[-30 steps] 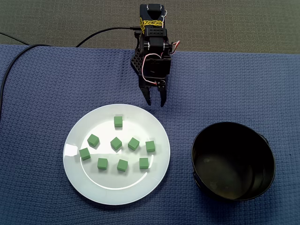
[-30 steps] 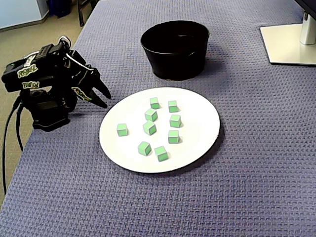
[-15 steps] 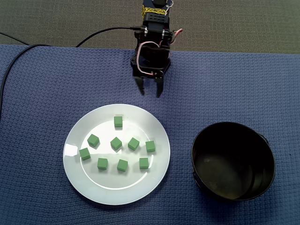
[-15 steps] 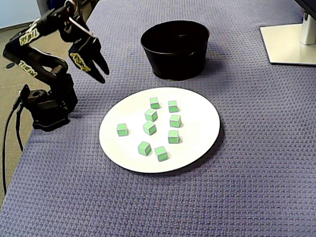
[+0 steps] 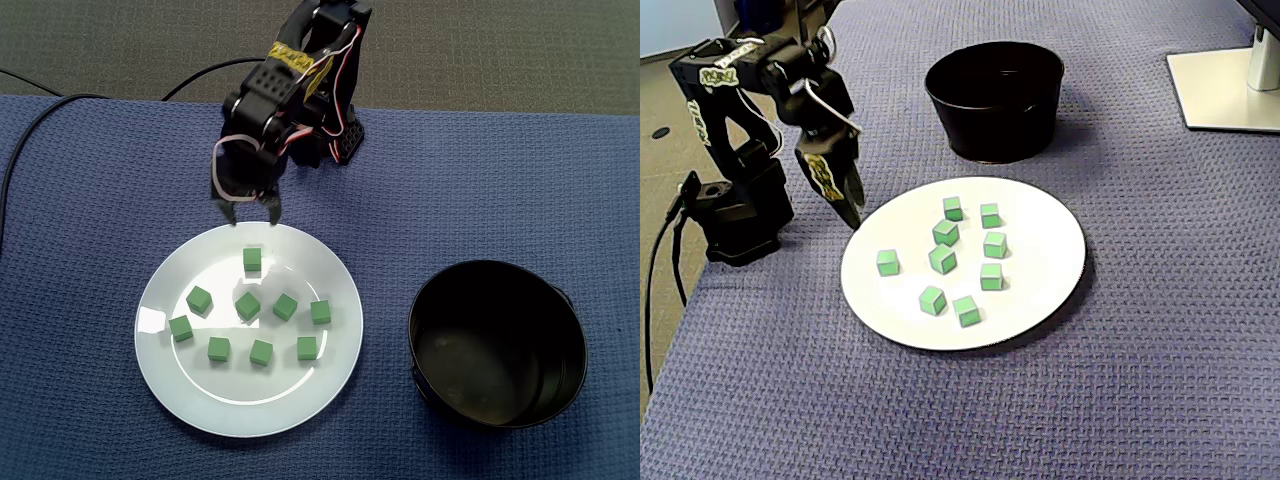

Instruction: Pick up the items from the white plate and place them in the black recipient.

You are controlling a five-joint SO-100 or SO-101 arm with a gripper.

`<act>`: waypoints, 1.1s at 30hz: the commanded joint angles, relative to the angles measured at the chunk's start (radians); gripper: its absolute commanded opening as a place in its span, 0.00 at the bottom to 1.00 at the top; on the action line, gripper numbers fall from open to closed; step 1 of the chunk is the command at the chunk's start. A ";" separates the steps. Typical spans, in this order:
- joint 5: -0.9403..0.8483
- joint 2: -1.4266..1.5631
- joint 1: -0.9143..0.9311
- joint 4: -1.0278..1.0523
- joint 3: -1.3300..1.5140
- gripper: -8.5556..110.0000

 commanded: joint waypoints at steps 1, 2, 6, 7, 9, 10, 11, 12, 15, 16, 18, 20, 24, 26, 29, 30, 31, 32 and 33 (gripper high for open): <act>0.048 -0.083 0.025 -0.121 0.003 0.23; 0.060 -0.101 0.023 -0.129 0.005 0.24; 0.083 -0.150 0.015 -0.187 0.043 0.24; 0.100 -0.160 0.011 -0.207 0.057 0.25; 0.123 -0.167 -0.002 -0.210 0.077 0.26; 0.133 -0.170 -0.009 -0.212 0.089 0.27; 0.140 -0.172 -0.015 -0.212 0.100 0.28; 0.150 -0.175 -0.023 -0.219 0.110 0.28; 0.176 -0.179 -0.038 -0.235 0.127 0.31; 0.186 -0.179 -0.041 -0.236 0.129 0.32; 0.202 -0.183 -0.049 -0.259 0.130 0.32; 0.207 -0.189 -0.051 -0.276 0.130 0.33; 0.207 -0.213 -0.052 -0.301 0.135 0.33; 0.202 -0.224 -0.052 -0.311 0.140 0.33; 0.196 -0.232 -0.051 -0.347 0.152 0.32; 0.193 -0.233 -0.051 -0.353 0.156 0.32; 0.190 -0.233 -0.051 -0.359 0.163 0.31; 0.183 -0.235 -0.052 -0.359 0.169 0.31; 0.181 -0.235 -0.054 -0.359 0.175 0.30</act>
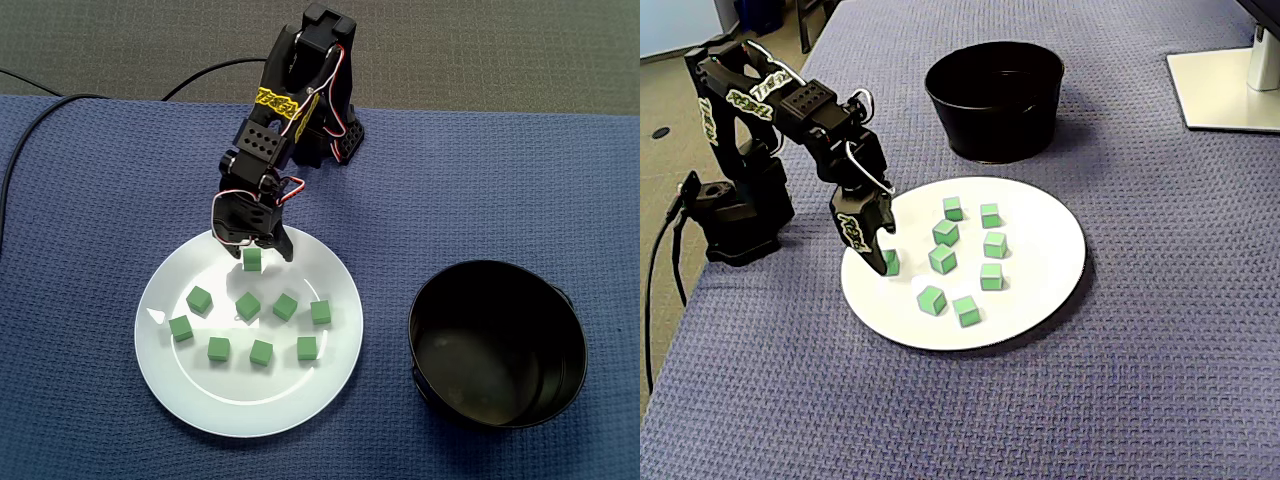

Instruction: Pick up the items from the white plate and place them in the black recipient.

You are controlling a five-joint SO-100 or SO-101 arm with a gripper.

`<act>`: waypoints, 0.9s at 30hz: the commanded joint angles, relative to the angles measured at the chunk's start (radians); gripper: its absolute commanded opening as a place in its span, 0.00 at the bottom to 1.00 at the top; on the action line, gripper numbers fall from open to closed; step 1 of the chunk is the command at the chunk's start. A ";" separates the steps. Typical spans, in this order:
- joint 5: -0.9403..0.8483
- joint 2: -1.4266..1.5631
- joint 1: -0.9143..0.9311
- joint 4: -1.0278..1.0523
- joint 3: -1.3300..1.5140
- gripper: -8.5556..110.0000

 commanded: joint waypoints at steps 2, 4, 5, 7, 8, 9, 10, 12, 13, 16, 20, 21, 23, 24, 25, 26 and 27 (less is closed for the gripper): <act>-0.017 -0.003 -0.009 -0.023 0.012 0.27; -0.011 -0.006 -0.015 -0.034 0.020 0.23; -0.008 -0.006 -0.017 -0.041 0.026 0.22; -0.008 -0.005 -0.020 -0.054 0.038 0.20; -0.008 -0.002 -0.020 -0.066 0.043 0.19; -0.006 0.002 -0.020 -0.069 0.048 0.18; -0.008 0.003 -0.020 -0.072 0.049 0.17; -0.002 0.008 -0.023 -0.097 0.058 0.15; 0.002 0.008 -0.023 -0.104 0.060 0.14; 0.006 0.012 -0.028 -0.121 0.067 0.13; 0.015 0.020 -0.034 -0.143 0.087 0.07; 0.018 0.023 -0.035 -0.147 0.094 0.07; 0.031 0.034 -0.040 -0.152 0.101 0.07; 0.043 0.043 -0.043 -0.152 0.103 0.07; 0.064 0.057 -0.048 -0.149 0.103 0.07; 0.089 0.078 -0.051 -0.124 0.095 0.07; 0.114 0.106 -0.054 -0.074 0.074 0.07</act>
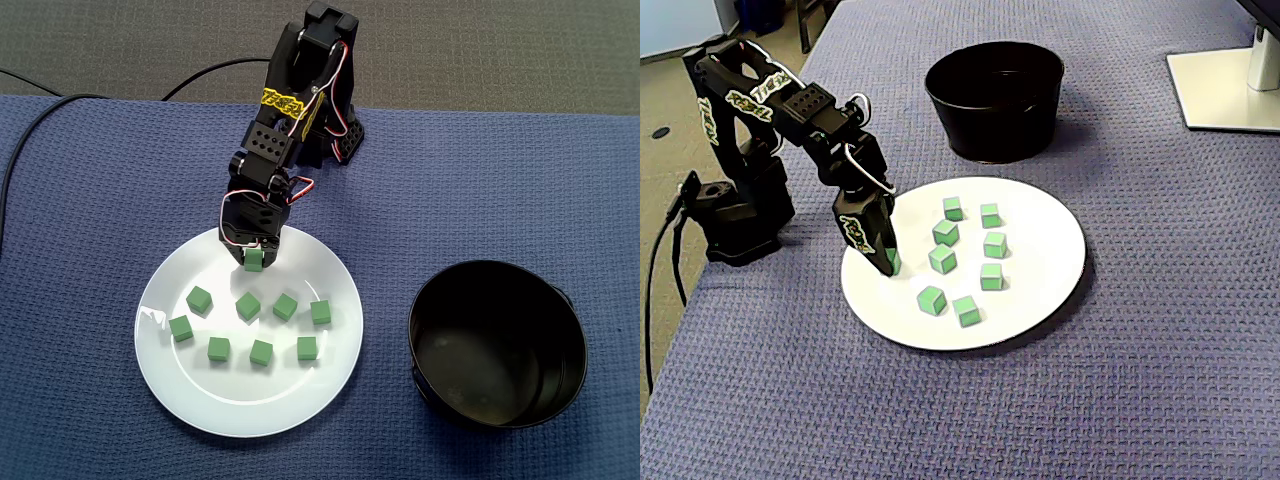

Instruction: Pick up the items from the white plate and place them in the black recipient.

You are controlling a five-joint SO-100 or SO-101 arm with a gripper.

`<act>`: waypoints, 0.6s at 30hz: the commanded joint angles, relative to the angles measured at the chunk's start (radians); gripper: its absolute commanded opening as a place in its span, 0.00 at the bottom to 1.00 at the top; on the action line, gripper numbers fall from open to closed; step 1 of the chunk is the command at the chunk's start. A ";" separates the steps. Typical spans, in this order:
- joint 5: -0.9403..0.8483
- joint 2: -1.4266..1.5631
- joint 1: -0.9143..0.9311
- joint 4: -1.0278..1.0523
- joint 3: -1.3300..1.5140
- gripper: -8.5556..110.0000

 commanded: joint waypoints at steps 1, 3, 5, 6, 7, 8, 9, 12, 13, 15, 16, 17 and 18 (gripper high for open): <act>0.103 0.104 -0.028 0.129 -0.063 0.07; 0.224 0.173 -0.051 0.319 -0.181 0.07; 0.463 0.268 -0.091 0.422 -0.296 0.07; 0.606 0.322 -0.109 0.445 -0.344 0.07; 0.756 0.380 -0.129 0.460 -0.388 0.07; 0.884 0.442 -0.155 0.486 -0.426 0.07; 0.979 0.509 -0.195 0.515 -0.457 0.07; 1.232 0.667 -0.353 0.548 -0.561 0.07; 1.316 0.693 -0.413 0.548 -0.607 0.07; 1.473 0.718 -0.531 0.520 -0.703 0.07; 1.548 0.709 -0.575 0.491 -0.755 0.07; 1.621 0.678 -0.606 0.456 -0.808 0.07; 1.674 0.614 -0.627 0.439 -0.879 0.07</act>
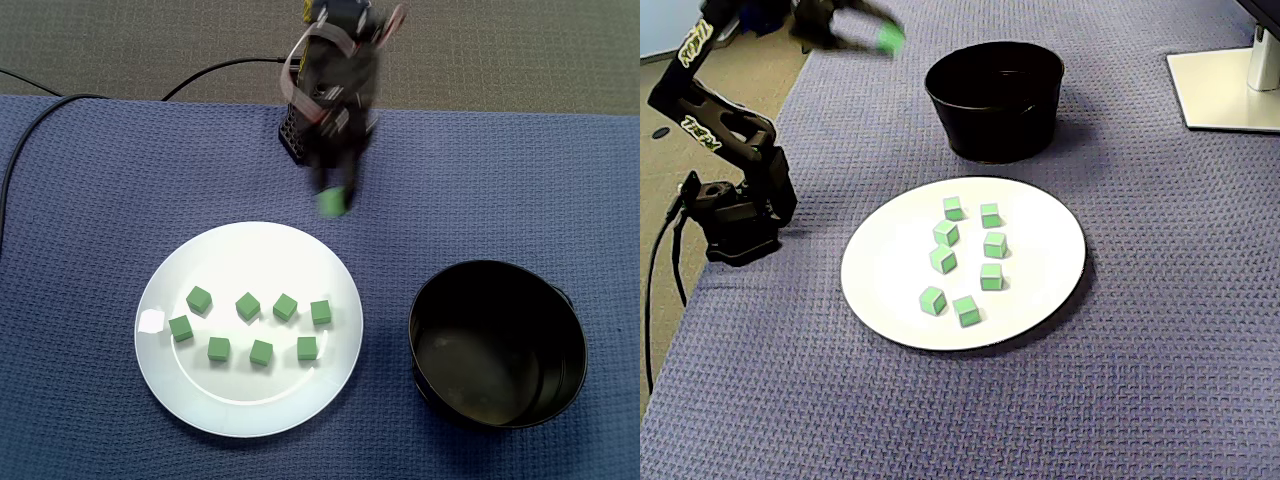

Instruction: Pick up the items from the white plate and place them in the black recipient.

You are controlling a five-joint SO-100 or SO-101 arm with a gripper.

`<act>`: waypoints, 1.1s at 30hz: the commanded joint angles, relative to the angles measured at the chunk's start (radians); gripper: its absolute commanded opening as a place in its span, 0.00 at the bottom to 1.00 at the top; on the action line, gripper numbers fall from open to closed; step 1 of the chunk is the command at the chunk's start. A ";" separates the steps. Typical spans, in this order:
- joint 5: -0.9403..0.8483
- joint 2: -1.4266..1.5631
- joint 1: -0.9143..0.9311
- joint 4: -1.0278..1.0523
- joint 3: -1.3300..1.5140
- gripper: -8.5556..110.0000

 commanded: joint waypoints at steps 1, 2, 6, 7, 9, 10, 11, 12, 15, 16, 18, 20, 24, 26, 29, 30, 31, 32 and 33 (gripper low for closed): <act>0.341 -0.127 -0.143 -0.054 -0.313 0.08; 0.371 -0.230 -0.179 -0.025 -0.413 0.09; 0.371 -0.604 -0.290 0.083 -0.650 0.11; 0.365 -0.681 -0.302 0.094 -0.661 0.10; 0.347 -0.799 -0.322 0.094 -0.641 0.10; 0.351 -0.842 -0.322 0.064 -0.604 0.11; 0.351 -0.887 -0.319 0.049 -0.583 0.11; 0.356 -0.933 -0.318 0.040 -0.572 0.11; 0.324 -1.049 -0.314 -0.005 -0.546 0.09; 0.307 -1.071 -0.318 -0.034 -0.525 0.10; 0.282 -1.094 -0.324 -0.094 -0.479 0.11; 0.267 -1.103 -0.337 -0.121 -0.459 0.11; 0.233 -1.100 -0.374 -0.124 -0.439 0.12; 0.210 -1.095 -0.385 -0.124 -0.436 0.17; 0.204 -1.092 -0.391 -0.120 -0.423 0.21; 0.202 -1.092 -0.391 -0.121 -0.416 0.23; 0.202 -1.092 -0.391 -0.124 -0.405 0.25; 0.202 -1.091 -0.391 -0.124 -0.396 0.27; 0.204 -1.085 -0.390 -0.124 -0.388 0.30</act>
